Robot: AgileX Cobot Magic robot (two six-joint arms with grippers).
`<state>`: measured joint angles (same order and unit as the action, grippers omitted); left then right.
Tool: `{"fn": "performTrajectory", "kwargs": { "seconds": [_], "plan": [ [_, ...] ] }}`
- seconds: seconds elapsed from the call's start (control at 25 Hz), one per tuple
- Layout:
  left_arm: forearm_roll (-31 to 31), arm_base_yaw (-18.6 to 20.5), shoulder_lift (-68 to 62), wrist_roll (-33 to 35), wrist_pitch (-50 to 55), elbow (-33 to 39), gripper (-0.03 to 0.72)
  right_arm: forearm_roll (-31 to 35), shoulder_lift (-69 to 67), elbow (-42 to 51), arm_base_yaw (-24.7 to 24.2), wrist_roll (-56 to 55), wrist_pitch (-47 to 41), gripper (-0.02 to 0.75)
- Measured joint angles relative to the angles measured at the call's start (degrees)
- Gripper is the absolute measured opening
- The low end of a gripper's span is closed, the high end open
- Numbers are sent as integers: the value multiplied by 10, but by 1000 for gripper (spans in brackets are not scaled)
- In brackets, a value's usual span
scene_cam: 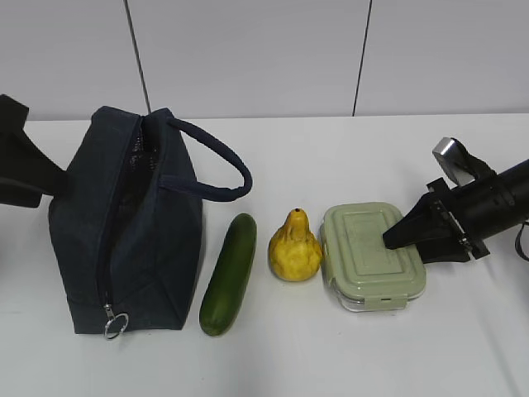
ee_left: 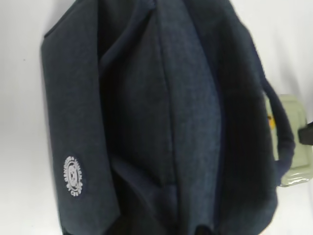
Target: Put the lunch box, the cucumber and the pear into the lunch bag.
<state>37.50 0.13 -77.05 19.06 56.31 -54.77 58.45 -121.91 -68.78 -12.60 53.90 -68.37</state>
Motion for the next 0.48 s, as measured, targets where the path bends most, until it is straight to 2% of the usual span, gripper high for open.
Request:
{"fn": "performTrajectory", "kwargs": {
  "seconds": [0.16, 0.32, 0.4, 0.48],
  "plan": [
    [-10, -11, -23, 0, 3, -1, 252, 1, 0, 0, 0, 0, 0, 386],
    [-16, -50, -28, 0, -3, -2, 252, 1, 0, 0, 0, 0, 0, 386],
    [-29, -69, -32, -12, -10, -2, 225, 1, 0, 0, 0, 0, 0, 386],
    [-47, -81, -43, -32, -10, -2, 165, 1, 0, 0, 0, 0, 0, 386]
  ]
}}
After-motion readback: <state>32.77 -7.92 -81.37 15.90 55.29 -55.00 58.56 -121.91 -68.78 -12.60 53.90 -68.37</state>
